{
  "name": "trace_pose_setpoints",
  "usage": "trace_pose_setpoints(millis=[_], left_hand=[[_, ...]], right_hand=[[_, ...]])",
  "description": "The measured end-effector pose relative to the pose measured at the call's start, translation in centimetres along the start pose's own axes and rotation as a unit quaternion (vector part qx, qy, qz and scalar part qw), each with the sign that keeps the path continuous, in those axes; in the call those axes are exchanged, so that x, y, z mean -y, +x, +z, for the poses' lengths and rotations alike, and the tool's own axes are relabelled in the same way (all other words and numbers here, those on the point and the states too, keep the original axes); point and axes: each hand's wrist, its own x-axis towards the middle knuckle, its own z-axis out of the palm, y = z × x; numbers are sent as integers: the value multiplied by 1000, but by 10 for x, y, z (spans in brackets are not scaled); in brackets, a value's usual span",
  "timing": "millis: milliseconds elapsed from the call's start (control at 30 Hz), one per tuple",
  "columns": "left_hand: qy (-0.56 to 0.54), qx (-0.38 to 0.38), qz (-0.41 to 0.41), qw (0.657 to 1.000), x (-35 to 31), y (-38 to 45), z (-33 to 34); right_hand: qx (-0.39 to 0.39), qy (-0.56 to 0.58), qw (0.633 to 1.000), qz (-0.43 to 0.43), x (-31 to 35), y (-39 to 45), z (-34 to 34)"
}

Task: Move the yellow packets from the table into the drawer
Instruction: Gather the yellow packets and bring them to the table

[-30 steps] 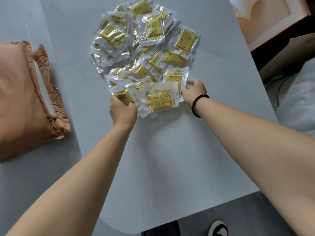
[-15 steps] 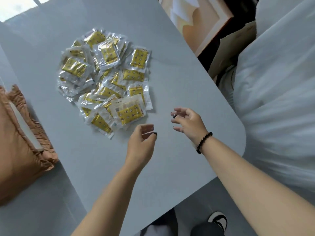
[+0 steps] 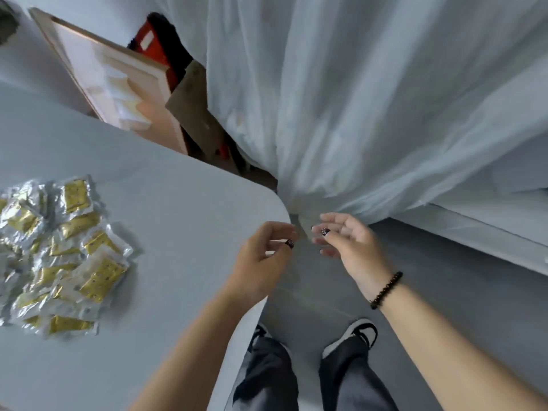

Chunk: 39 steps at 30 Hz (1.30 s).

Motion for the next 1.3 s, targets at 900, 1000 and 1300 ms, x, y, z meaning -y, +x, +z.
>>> trace_pose_setpoints(millis=[900,1000,1300], left_hand=[[79,297,117,944,-305,-36,484],[94,330,128,931,-324,-24,523],[145,400,114,898,-370,35,643]], right_hand=[[-301,163,935,-89,73,-179,-523],[-338,176,920,-89,77,-178,-560],[-417,236,876,-53,88,-144,-659]])
